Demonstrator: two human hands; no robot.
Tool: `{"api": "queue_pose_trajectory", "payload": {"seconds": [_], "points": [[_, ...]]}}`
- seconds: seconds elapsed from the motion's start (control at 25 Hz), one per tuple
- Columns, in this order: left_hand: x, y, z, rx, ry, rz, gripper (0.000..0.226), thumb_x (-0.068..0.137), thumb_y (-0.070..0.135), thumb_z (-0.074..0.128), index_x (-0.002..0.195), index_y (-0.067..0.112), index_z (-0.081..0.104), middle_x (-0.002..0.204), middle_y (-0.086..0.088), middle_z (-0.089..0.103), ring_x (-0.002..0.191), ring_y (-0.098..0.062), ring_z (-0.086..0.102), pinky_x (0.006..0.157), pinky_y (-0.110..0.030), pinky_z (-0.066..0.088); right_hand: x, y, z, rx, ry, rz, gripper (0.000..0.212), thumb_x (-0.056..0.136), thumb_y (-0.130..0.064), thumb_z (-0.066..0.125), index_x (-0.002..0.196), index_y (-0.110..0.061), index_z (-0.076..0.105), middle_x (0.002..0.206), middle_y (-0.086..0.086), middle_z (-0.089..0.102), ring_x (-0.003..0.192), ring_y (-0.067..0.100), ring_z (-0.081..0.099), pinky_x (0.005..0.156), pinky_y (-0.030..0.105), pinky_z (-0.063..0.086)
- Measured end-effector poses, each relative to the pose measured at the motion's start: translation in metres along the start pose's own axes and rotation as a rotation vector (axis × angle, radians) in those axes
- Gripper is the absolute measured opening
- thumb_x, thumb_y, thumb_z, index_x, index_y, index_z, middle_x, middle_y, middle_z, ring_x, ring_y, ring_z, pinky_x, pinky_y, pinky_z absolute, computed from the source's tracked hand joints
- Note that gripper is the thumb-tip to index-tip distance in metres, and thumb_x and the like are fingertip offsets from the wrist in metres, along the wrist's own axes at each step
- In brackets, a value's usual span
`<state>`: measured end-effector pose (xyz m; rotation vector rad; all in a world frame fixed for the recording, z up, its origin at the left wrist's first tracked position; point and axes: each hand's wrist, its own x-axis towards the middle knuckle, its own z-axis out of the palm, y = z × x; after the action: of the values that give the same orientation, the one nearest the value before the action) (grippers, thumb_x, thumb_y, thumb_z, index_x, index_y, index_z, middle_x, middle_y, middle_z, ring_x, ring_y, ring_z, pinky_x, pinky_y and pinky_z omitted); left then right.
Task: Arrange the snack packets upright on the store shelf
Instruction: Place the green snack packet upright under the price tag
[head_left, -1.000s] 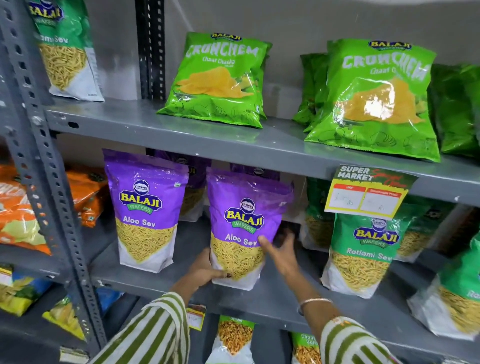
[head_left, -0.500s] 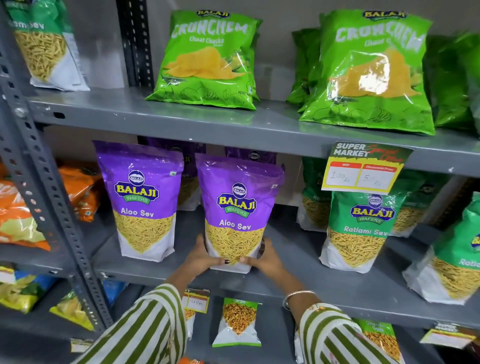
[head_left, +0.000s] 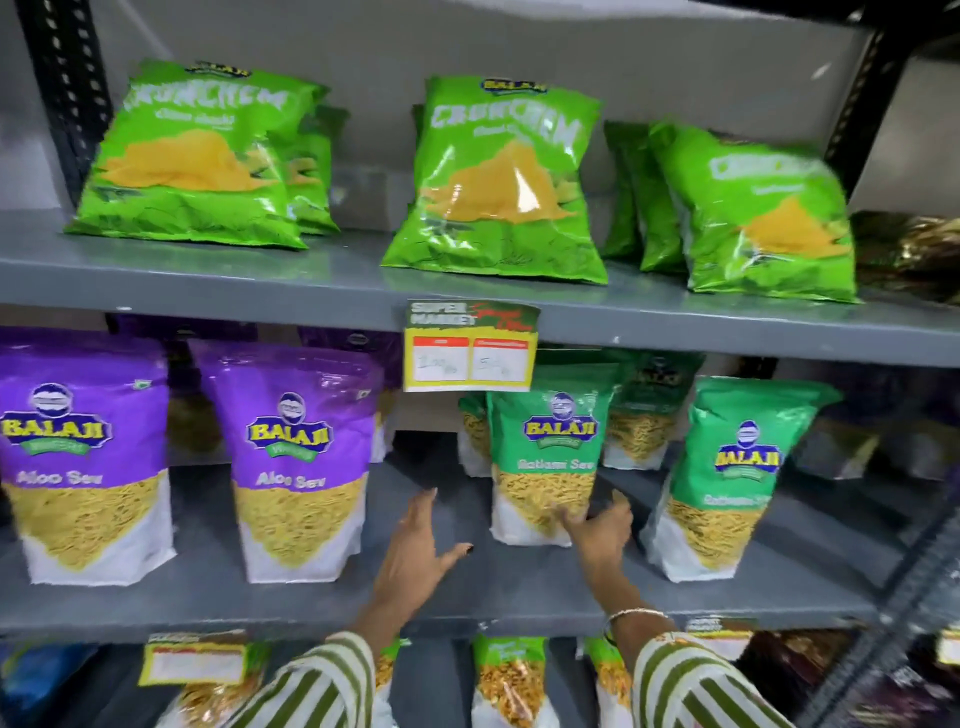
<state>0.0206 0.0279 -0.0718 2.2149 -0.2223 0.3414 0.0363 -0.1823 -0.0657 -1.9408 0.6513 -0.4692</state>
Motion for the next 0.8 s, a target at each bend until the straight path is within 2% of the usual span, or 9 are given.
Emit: {"api": "queue_pose_trajectory", "payload": {"seconds": [0.08, 0.16, 0.24, 0.32, 0.44, 0.52, 0.6, 0.72, 0.8], "points": [[0.024, 0.025, 0.033, -0.273, -0.112, -0.245, 0.087, 0.075, 0.012, 0.074, 0.143, 0.002, 0.02, 0.153, -0.014, 0.027, 0.141, -0.025, 0.028, 0.111, -0.026, 0.022, 0.063, 0.051, 0.014, 0.043, -0.185, -0.007, 0.1, 0.027, -0.07, 0.078, 0.104, -0.014, 0.052, 0.103, 0.014, 0.055, 0.1, 0.024, 0.054, 0.084, 0.039, 0.046], [0.045, 0.035, 0.058, -0.377, -0.162, -0.382, 0.091, 0.07, 0.005, 0.077, 0.142, -0.001, 0.022, 0.151, -0.016, 0.029, 0.139, -0.026, 0.031, 0.11, -0.028, 0.025, 0.088, 0.065, 0.015, 0.071, -0.337, 0.016, 0.132, 0.023, -0.062, 0.084, 0.129, 0.003, 0.038, 0.132, 0.02, 0.051, 0.123, 0.03, 0.048, 0.103, 0.047, 0.042], [0.057, 0.042, 0.077, -0.421, -0.209, -0.432, 0.09, 0.063, 0.008, 0.082, 0.137, -0.002, 0.032, 0.144, -0.018, 0.042, 0.128, -0.027, 0.044, 0.106, -0.034, 0.035, 0.074, 0.032, -0.012, 0.068, -0.498, -0.028, 0.113, 0.043, -0.025, 0.092, 0.134, 0.005, 0.033, 0.137, 0.02, 0.048, 0.127, 0.029, 0.046, 0.105, 0.042, 0.04], [0.059, 0.039, 0.089, -0.433, -0.161, -0.471, 0.08, 0.051, 0.009, 0.085, 0.12, 0.0, 0.045, 0.132, -0.023, 0.054, 0.118, -0.031, 0.054, 0.101, -0.039, 0.043, 0.073, 0.022, -0.015, 0.136, -0.622, -0.077, 0.09, 0.052, -0.004, 0.085, 0.129, 0.005, 0.039, 0.127, 0.017, 0.054, 0.115, 0.023, 0.051, 0.092, 0.035, 0.043], [0.053, 0.028, 0.096, -0.406, -0.066, -0.496, 0.078, 0.034, 0.022, 0.084, 0.103, 0.01, 0.048, 0.121, -0.024, 0.061, 0.113, -0.036, 0.058, 0.099, -0.051, 0.046, 0.067, 0.022, -0.009, 0.159, -0.568, -0.088, 0.092, 0.038, -0.02, 0.081, 0.121, 0.004, 0.046, 0.113, 0.013, 0.059, 0.109, 0.02, 0.053, 0.084, 0.033, 0.044], [0.045, 0.028, 0.084, -0.346, -0.051, -0.505, 0.068, 0.046, 0.011, 0.085, 0.105, 0.01, 0.051, 0.118, -0.018, 0.062, 0.109, -0.031, 0.059, 0.096, -0.044, 0.048, 0.051, 0.018, -0.01, 0.15, -0.583, -0.116, 0.094, 0.032, -0.027, 0.078, 0.117, 0.002, 0.049, 0.104, 0.007, 0.058, 0.101, 0.017, 0.053, 0.077, 0.028, 0.045], [0.034, 0.033, 0.064, -0.286, -0.048, -0.519, 0.068, 0.047, 0.01, 0.085, 0.107, 0.007, 0.053, 0.118, -0.016, 0.064, 0.105, -0.027, 0.06, 0.093, -0.041, 0.049, 0.036, 0.017, -0.007, 0.176, -0.611, -0.12, 0.08, 0.038, -0.021, 0.081, 0.11, -0.002, 0.049, 0.102, 0.006, 0.057, 0.098, 0.018, 0.054, 0.067, 0.019, 0.047], [0.023, 0.026, 0.041, -0.239, -0.063, -0.517, 0.058, 0.058, 0.002, 0.083, 0.108, 0.004, 0.055, 0.119, -0.018, 0.064, 0.101, -0.025, 0.061, 0.087, -0.033, 0.048, 0.011, 0.015, 0.003, 0.159, -0.632, -0.092, 0.065, 0.054, -0.005, 0.086, 0.104, -0.011, 0.044, 0.106, 0.011, 0.059, 0.11, 0.03, 0.058, 0.078, 0.026, 0.047], [0.019, 0.019, 0.032, -0.197, -0.068, -0.508, 0.057, 0.063, 0.003, 0.081, 0.114, 0.001, 0.055, 0.12, -0.016, 0.064, 0.106, -0.027, 0.061, 0.083, -0.03, 0.045, -0.007, 0.004, 0.006, 0.157, -0.627, -0.082, 0.068, 0.056, -0.013, 0.086, 0.108, -0.016, 0.043, 0.116, 0.014, 0.057, 0.121, 0.033, 0.052, 0.092, 0.035, 0.046]]}}
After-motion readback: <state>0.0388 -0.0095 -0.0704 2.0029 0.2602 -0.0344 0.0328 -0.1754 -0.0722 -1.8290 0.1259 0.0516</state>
